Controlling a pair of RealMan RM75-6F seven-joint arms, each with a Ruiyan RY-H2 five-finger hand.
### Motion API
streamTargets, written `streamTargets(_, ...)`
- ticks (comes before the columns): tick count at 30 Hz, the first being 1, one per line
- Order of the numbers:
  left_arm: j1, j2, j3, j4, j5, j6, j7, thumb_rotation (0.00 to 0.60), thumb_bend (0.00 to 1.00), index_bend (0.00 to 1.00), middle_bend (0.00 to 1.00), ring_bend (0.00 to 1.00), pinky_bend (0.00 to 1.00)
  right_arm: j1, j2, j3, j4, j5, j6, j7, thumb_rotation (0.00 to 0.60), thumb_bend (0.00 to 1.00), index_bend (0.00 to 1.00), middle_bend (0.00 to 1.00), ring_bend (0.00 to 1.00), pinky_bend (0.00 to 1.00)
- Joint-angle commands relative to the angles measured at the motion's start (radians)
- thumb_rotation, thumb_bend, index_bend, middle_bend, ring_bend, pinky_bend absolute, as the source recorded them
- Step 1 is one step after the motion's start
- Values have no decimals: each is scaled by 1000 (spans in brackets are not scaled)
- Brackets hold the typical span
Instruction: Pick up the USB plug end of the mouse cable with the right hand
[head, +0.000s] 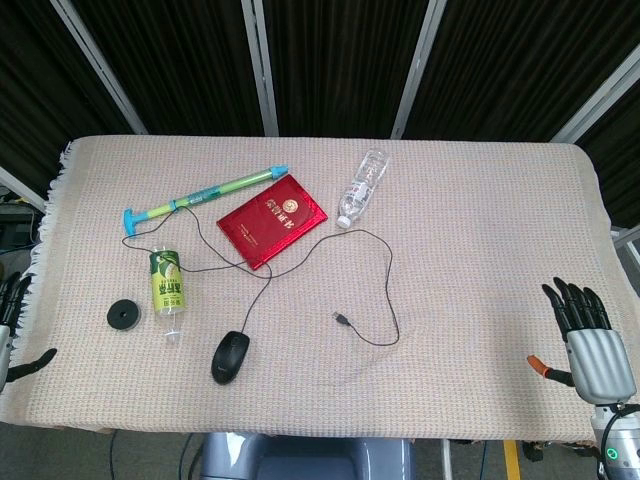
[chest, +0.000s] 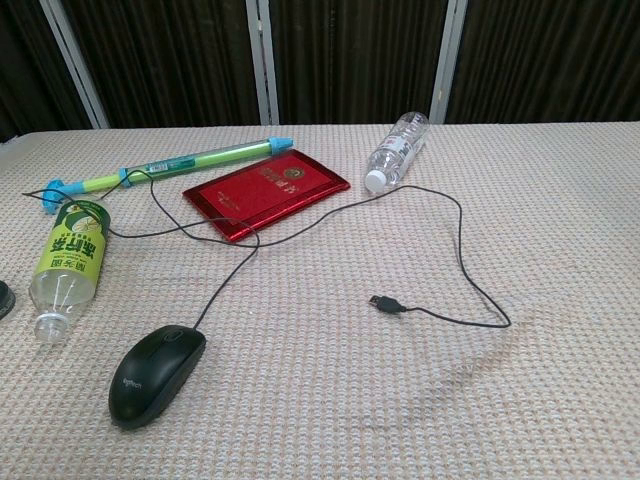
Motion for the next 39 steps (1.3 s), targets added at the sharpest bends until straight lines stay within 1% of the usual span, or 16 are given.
streamTargets(1, -1, 0, -2, 4, 0, -1, -12, 600, 106, 0, 0, 0, 0, 5, -3, 2, -2, -5, 0, -5, 600, 39, 0, 0, 0, 26)
streamTargets(9, -4, 3, -3, 0, -7, -13, -36, 600, 105, 0, 0, 0, 0, 5, -13, -10, -3, -15, -8, -24, 600, 40, 18, 0, 0, 26)
streamTargets(14, -2, 1, 9, 8, 4, -16, -30, 600, 108, 0, 0, 0, 0, 3, -17, -12, -22, -30, 7, -37, 600, 40, 46, 0, 0, 26)
streamTargets(20, 3, 3, 8, 1, 4, -7, -25, 600, 107, 0, 0, 0, 0, 9, -20, -18, -31, -41, -5, -49, 600, 39, 108, 19, 0, 26)
streamTargets(22, 3, 3, 14, 2, 5, -12, -20, 600, 108, 0, 0, 0, 0, 11, -17, -16, -42, -42, -4, -47, 600, 41, 144, 41, 0, 27)
streamTargets(28, 11, 7, 15, -1, 0, -6, -25, 600, 111, 0, 0, 0, 0, 29, -13, -8, -90, -39, -25, -53, 600, 57, 208, 86, 0, 47)
streamTargets(31, 14, 11, 16, -3, -3, -7, -29, 600, 110, 1, 0, 0, 0, 56, -7, 5, -131, -31, -63, -88, 600, 67, 263, 119, 5, 62)
streamTargets(34, 14, 12, 16, -5, -3, -7, -29, 600, 111, 3, 0, 0, 0, 102, -8, 41, -197, -1, -117, -150, 600, 69, 279, 128, 11, 65)
streamTargets(36, 14, 11, 17, -6, -1, -8, -25, 600, 114, 5, 0, 0, 0, 145, -19, 79, -257, 53, -170, -205, 600, 71, 284, 130, 12, 65)
streamTargets(39, 12, 10, 18, -9, -3, -14, -22, 600, 118, 9, 0, 0, 0, 213, -51, 139, -342, 171, -250, -296, 600, 79, 291, 134, 12, 65)
